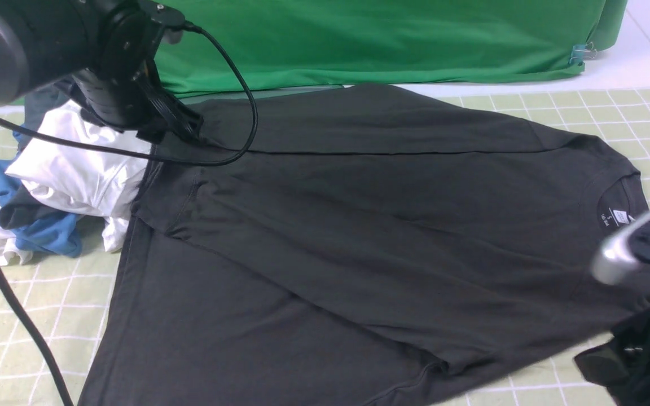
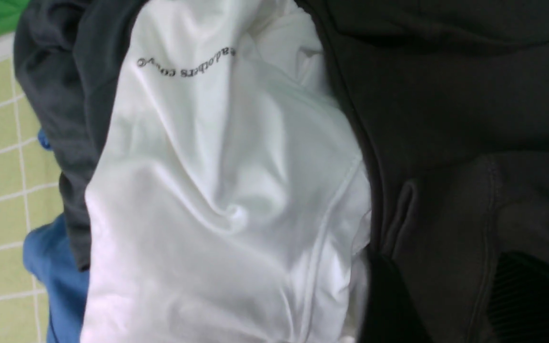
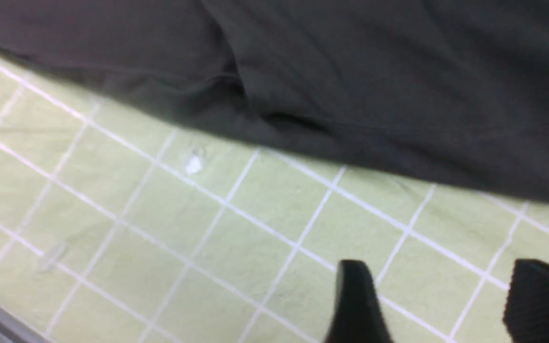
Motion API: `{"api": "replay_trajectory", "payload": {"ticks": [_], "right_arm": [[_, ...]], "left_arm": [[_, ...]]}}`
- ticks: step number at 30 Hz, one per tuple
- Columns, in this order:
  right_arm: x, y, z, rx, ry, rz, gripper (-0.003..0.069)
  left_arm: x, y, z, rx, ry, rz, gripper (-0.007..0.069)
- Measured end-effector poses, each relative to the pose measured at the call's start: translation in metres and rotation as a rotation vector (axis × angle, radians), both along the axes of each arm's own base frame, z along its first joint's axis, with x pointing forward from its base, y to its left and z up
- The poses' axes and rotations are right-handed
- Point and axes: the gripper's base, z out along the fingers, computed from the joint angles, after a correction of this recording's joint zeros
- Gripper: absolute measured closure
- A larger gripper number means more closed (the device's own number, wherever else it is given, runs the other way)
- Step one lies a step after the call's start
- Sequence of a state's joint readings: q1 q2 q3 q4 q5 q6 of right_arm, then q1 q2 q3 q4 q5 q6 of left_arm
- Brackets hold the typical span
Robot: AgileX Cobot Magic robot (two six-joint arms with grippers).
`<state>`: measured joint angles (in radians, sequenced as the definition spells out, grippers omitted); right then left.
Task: Fold a long-sleeved shirt over a green coffee tablecloth.
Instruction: 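Fold the left side of the black T-shirt inward over its body, then grab the top left corner of the dark shirt with the left gripper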
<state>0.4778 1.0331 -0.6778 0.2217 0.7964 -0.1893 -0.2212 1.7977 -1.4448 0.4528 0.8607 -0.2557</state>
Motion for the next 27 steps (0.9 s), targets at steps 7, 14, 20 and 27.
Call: {"api": "replay_trajectory", "payload": {"ticks": [7, 14, 20, 27], "right_arm": [[0.036, 0.018, -0.030, -0.064, 0.086, 0.024, 0.0211], [0.066, 0.033, -0.066, -0.149, 0.189, 0.103, 0.0209], [0.073, 0.044, -0.082, -0.172, 0.187, 0.163, 0.0209], [0.080, 0.057, -0.102, -0.182, 0.179, 0.191, 0.0214]], "left_arm": [[-0.017, 0.001, 0.003, -0.051, 0.123, 0.077, 0.0287], [-0.064, -0.007, 0.037, -0.274, 0.089, 0.054, 0.0605], [-0.117, -0.003, 0.048, -0.388, 0.030, 0.037, 0.0622], [-0.171, 0.008, 0.017, -0.403, 0.056, 0.043, 0.0622]]}}
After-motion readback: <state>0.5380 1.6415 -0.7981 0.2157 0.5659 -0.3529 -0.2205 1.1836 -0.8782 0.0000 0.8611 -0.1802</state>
